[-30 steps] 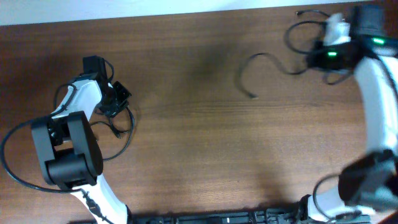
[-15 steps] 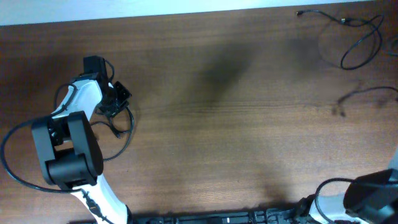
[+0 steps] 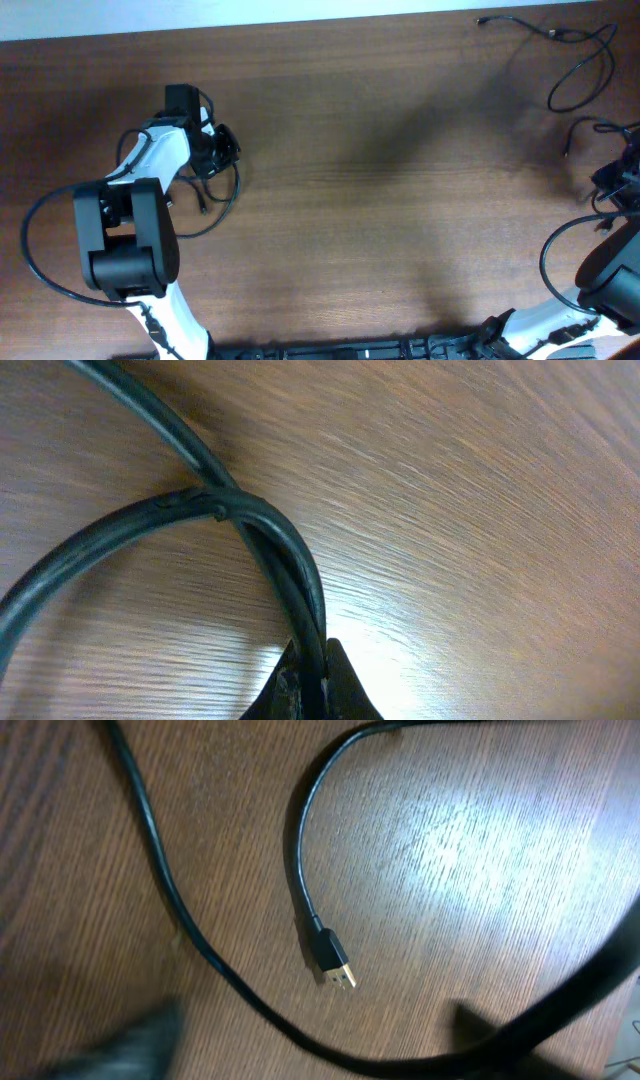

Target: Untangle cables

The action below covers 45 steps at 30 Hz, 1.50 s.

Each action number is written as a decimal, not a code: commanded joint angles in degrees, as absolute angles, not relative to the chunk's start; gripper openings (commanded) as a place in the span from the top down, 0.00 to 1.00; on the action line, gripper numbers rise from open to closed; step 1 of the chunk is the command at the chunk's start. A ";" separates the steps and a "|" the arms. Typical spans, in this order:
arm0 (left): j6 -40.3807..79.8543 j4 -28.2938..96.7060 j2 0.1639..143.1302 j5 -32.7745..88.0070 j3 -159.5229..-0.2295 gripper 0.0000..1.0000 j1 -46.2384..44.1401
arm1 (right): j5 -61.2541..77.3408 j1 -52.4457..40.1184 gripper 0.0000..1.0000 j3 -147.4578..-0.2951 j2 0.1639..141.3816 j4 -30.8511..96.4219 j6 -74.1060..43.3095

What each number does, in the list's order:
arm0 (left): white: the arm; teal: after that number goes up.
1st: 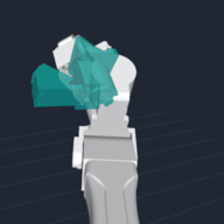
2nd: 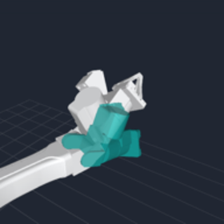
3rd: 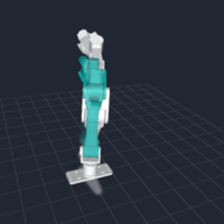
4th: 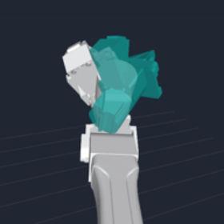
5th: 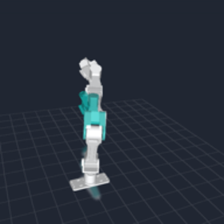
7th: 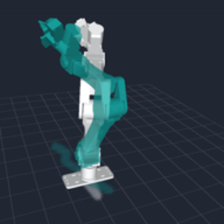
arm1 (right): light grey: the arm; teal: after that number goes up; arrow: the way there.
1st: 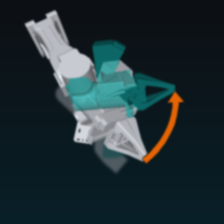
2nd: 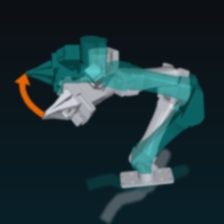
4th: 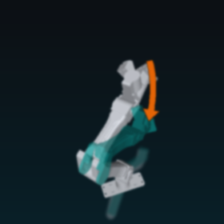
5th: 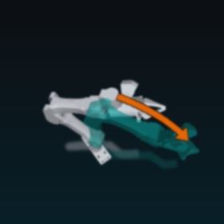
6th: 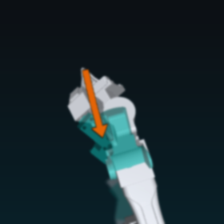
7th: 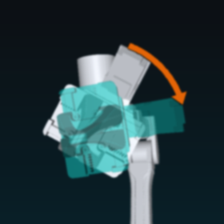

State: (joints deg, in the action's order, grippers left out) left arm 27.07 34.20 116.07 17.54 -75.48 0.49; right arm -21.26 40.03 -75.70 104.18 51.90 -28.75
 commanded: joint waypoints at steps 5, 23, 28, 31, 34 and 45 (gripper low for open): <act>16.56 31.83 117.19 40.42 -75.29 1.00 0.40 | -9.56 39.77 0.01 -89.54 98.30 66.28 -29.19; 63.70 -13.45 117.19 69.67 -76.25 1.00 -3.60 | 33.01 10.04 0.01 -92.14 94.89 66.96 15.62; 76.49 -13.43 117.19 65.08 -76.23 1.00 -3.57 | 33.10 -5.19 0.01 -92.14 99.13 64.40 20.78; 80.36 -13.19 117.19 65.04 -76.23 1.00 -3.62 | 35.03 -12.38 0.01 -92.14 102.45 59.68 20.75; 80.36 -12.75 117.19 65.10 -76.23 1.00 -3.60 | 37.74 -18.70 0.01 -92.14 105.45 52.90 20.73; 80.03 -12.80 117.19 72.10 -76.23 1.00 -3.60 | 24.71 -27.38 0.87 -92.14 114.54 31.73 4.82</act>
